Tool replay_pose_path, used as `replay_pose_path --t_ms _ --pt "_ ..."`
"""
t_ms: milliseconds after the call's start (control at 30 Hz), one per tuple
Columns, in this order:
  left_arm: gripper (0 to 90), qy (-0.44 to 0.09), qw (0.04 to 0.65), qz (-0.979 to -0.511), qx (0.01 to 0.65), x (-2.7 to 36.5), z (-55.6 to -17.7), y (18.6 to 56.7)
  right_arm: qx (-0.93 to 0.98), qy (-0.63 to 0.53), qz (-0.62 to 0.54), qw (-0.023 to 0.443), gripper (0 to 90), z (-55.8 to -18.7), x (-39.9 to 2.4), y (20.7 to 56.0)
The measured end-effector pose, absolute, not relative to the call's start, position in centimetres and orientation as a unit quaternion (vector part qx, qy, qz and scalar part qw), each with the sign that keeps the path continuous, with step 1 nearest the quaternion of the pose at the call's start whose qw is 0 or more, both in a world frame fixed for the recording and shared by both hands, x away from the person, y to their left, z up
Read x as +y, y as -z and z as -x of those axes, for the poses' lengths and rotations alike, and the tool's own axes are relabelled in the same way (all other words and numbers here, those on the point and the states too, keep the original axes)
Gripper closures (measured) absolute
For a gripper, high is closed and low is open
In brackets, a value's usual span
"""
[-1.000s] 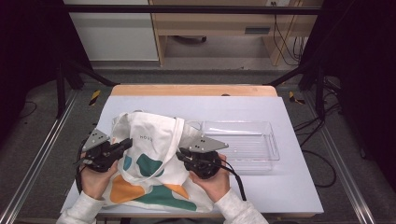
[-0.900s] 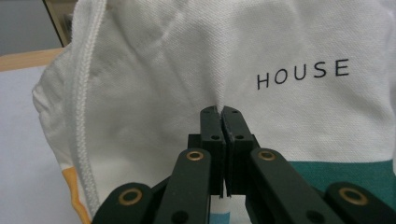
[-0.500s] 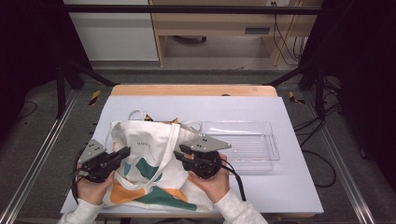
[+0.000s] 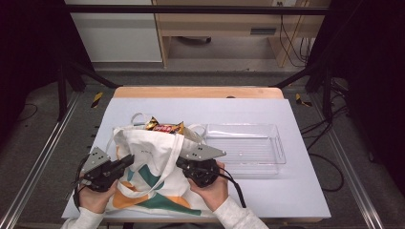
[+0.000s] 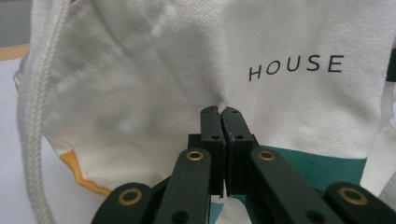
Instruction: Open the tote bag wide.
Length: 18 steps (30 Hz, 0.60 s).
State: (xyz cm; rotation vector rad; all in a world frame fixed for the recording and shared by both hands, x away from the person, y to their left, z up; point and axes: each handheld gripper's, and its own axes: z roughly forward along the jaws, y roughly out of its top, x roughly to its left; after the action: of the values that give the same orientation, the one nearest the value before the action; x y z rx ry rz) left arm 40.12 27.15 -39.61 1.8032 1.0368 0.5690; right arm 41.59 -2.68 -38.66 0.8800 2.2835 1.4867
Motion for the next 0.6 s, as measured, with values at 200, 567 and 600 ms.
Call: replay_pose_path --t_ms 200,567,600 --pt "73.1 -0.241 0.494 -0.719 0.427 27.0 -40.8 39.0 0.792 -0.517 -0.300 0.127 89.0 -41.5 -2.9 38.6" --pt "87.5 -0.228 0.477 -0.735 0.425 26.6 -40.9 39.2 0.806 -0.507 -0.284 0.113 88.5 -40.6 -2.8 39.6" --pt "88.0 -0.228 0.477 -0.735 0.425 26.6 -40.9 39.2 0.806 -0.507 -0.284 0.113 88.5 -40.6 -2.8 39.6"
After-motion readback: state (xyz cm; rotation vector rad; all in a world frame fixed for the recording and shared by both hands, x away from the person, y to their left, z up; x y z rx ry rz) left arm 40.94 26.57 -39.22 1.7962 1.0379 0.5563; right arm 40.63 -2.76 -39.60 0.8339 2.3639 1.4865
